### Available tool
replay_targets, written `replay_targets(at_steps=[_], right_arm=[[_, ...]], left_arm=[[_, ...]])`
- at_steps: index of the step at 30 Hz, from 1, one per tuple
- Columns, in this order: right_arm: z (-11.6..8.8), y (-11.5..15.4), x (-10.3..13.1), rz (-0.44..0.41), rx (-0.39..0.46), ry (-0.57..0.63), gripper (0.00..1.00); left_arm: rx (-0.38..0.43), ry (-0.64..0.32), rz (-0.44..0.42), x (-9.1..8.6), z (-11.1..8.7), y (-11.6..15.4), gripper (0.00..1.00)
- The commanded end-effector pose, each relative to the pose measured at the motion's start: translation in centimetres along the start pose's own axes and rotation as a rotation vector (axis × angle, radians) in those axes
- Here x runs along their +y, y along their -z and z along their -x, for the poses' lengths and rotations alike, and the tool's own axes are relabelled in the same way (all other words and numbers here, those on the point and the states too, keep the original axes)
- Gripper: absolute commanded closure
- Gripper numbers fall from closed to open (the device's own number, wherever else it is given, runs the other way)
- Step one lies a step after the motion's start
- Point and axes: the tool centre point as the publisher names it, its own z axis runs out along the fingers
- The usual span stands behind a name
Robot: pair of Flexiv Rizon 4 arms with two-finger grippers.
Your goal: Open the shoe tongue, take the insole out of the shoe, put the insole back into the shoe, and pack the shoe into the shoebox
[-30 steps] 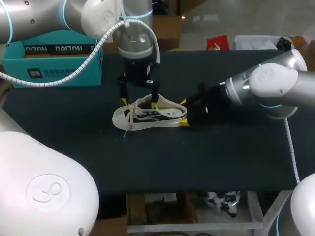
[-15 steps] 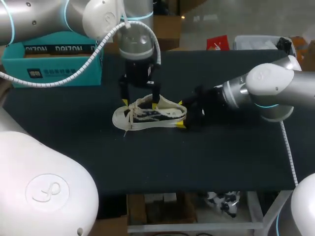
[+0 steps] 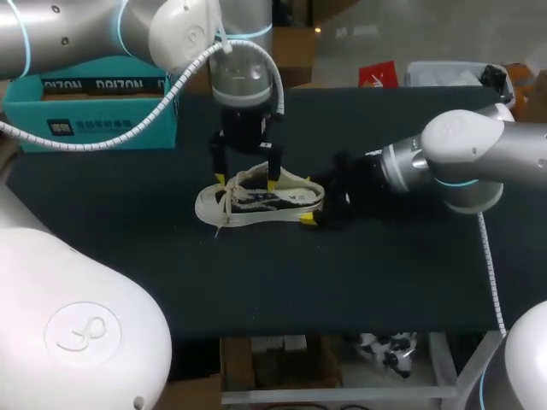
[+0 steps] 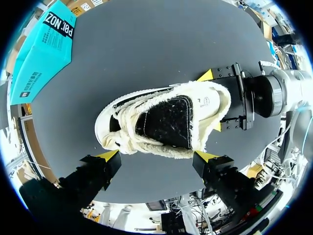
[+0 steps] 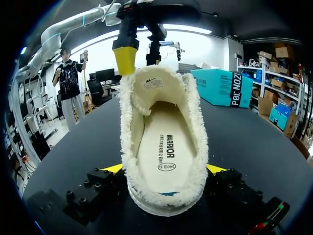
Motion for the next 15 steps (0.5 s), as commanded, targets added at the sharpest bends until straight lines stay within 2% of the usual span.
replay_targets(at_steps=[1,6,15], right_arm=[[0.0,-0.2,0.0,0.0,-0.001,0.004,1.0],[-0.1,-0.3,0.0,0.002,-0.002,0.004,1.0],[-0.2,-0.3,0.0,0.004,-0.002,0.003,1.0]], left_arm=[[-0.011,0.017,-0.007,-0.1,-0.2,-0.2,0.0],[-0.012,0.027,-0.01,-0.1,-0.6,-0.1,0.0],[-0.043,0.062,-0.016,-0.8,-2.9,0.6,0.0]])
